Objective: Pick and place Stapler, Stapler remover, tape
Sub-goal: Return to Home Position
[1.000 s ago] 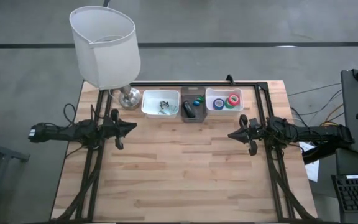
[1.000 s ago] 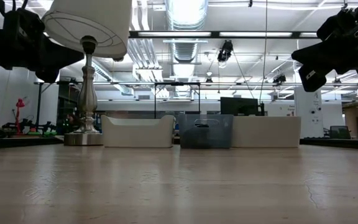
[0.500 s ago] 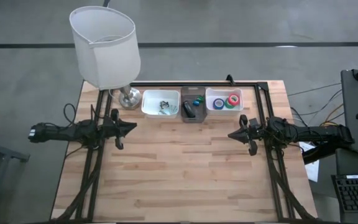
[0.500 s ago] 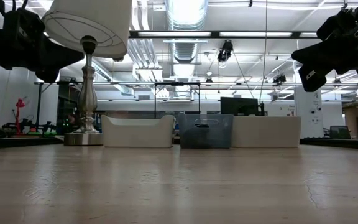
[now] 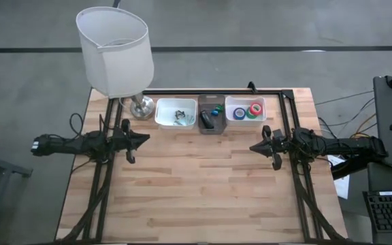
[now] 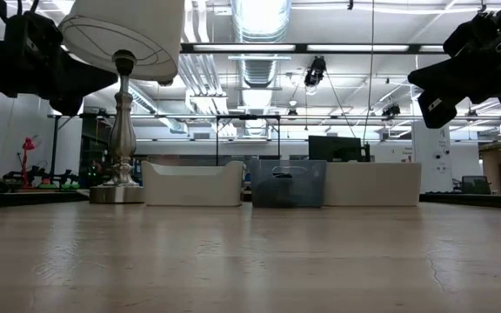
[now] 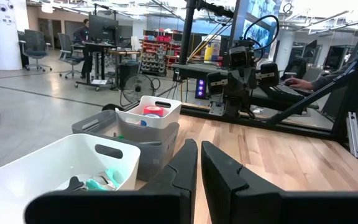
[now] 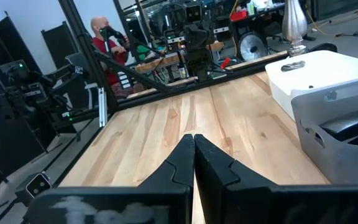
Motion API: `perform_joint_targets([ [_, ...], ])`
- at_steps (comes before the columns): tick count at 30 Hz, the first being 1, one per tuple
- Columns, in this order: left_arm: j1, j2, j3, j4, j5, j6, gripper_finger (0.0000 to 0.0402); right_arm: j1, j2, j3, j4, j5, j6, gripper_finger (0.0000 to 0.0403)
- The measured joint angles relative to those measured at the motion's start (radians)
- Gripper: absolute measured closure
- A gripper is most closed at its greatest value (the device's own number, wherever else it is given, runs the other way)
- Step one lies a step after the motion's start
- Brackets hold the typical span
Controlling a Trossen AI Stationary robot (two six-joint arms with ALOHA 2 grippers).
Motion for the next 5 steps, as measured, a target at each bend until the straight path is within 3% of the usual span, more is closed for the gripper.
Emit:
perform_joint_targets([
  [5,0.000,0.000,0.000,0.000,0.000,0.000,0.0376,0.000,0.000,0.000,0.000,0.000,0.000,0.0394],
])
